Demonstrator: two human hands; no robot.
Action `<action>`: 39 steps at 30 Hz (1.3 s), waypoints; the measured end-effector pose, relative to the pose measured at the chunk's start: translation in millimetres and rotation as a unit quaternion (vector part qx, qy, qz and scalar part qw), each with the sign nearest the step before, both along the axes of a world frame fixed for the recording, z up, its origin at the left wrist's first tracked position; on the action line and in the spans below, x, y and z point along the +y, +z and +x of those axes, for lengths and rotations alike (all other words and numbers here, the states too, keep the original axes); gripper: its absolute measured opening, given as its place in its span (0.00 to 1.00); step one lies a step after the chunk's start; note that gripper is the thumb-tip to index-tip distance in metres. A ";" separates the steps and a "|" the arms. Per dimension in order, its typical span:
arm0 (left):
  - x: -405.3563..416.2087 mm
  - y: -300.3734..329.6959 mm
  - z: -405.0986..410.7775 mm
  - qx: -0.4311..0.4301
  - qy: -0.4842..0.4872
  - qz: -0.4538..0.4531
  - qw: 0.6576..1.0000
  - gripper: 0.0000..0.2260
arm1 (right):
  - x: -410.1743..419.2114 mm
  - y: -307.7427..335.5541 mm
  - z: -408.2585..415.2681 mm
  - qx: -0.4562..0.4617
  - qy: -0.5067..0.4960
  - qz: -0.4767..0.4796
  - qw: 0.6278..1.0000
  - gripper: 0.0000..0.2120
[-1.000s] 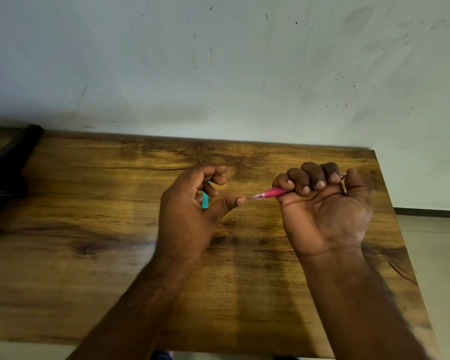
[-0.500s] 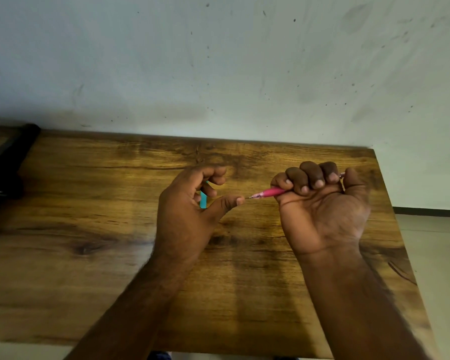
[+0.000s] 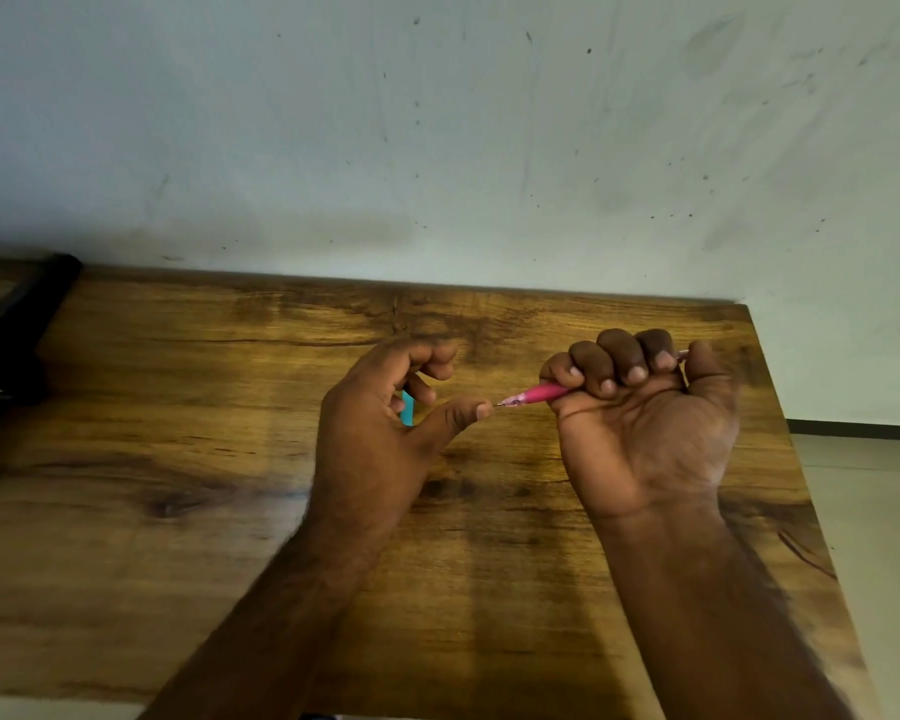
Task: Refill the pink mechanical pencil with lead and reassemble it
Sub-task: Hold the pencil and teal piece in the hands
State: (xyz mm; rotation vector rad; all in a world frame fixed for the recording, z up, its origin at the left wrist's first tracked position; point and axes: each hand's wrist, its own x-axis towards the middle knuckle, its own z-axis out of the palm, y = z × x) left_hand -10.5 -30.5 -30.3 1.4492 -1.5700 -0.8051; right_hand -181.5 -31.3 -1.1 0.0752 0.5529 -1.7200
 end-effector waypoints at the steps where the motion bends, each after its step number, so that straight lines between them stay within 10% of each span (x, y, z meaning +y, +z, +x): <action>1: -0.3 -0.4 -0.2 -0.001 0.000 0.000 1.000 0.22 | 0.1 -0.1 0.1 0.000 0.001 -0.001 1.000 0.21; 39: -3.4 -8.5 8.4 0.011 0.032 0.036 0.999 0.12 | -4.6 -8.0 -9.4 0.003 0.015 0.020 1.000 0.19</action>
